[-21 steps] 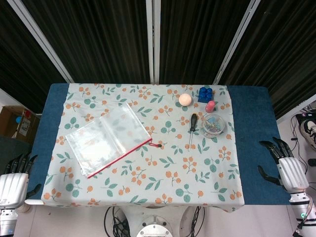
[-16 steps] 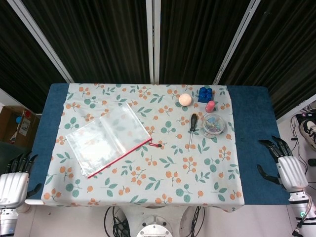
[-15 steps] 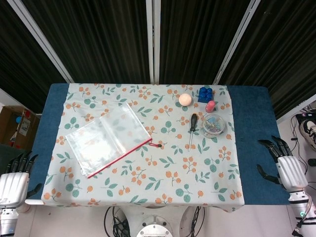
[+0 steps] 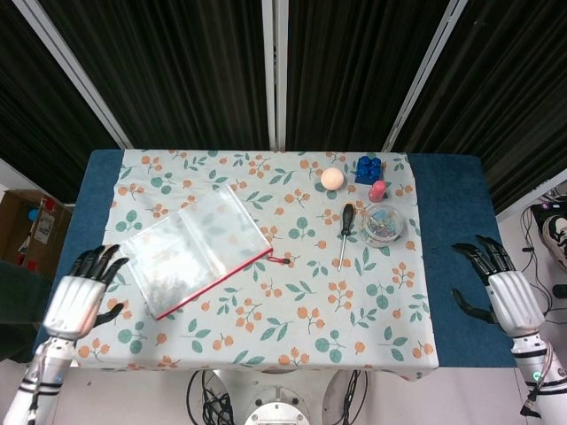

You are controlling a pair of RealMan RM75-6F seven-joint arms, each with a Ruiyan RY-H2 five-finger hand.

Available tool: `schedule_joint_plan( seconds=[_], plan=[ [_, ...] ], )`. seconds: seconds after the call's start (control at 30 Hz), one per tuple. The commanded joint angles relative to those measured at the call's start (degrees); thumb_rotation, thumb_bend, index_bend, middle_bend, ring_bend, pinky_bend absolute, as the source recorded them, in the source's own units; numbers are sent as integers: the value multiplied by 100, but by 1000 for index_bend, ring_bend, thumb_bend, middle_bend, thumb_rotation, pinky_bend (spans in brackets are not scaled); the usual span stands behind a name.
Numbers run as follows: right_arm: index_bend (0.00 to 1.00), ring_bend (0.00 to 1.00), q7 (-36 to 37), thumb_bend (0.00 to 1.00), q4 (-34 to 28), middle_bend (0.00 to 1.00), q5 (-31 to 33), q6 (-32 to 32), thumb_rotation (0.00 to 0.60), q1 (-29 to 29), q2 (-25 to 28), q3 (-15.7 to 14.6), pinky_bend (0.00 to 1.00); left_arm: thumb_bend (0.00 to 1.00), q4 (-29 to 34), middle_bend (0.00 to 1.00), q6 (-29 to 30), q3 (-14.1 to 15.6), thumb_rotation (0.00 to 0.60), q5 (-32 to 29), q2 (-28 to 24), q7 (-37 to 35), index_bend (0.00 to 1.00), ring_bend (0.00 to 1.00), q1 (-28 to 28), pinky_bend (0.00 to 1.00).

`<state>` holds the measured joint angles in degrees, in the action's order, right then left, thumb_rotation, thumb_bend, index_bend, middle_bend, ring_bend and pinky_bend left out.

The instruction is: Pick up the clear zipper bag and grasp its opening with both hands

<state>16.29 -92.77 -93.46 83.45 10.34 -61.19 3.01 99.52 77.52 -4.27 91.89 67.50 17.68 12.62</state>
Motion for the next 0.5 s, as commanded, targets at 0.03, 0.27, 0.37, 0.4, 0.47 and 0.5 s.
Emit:
schedule_joint_plan(
  seconds=[0.03,0.27,0.37,0.4,0.47,0.5],
  plan=[
    [172,0,-70,286,-75,163,-37,-52,600,56,38,11,0,174,113,123,-1222,-498,600,6,317,-174,279,81,1121,157],
    [172,0,-225,286,-197,163,69,-232,600,98,80,-34,0,256,-915,134,-2760,-1041,600,-538,1407,-121,329,93,2672,160],
    [172,0,-266,287,-236,163,130,-239,600,93,98,-21,0,261,-1516,139,-3160,-1116,600,-767,1869,-136,347,93,3121,160],
    [172,0,-285,287,-247,163,148,-242,600,92,104,-16,0,261,-1732,141,-3281,-1130,600,-844,2019,-131,351,93,3251,160],
    [172,0,-326,286,-276,163,190,-263,600,97,123,-7,0,261,-2185,143,-3506,-1128,600,-996,2327,-106,363,93,3500,160],
    [172,0,-342,287,-289,163,206,-270,600,99,131,-1,0,262,-2355,143,-3582,-1128,600,-1073,2453,-94,366,93,3587,160]
  ],
)
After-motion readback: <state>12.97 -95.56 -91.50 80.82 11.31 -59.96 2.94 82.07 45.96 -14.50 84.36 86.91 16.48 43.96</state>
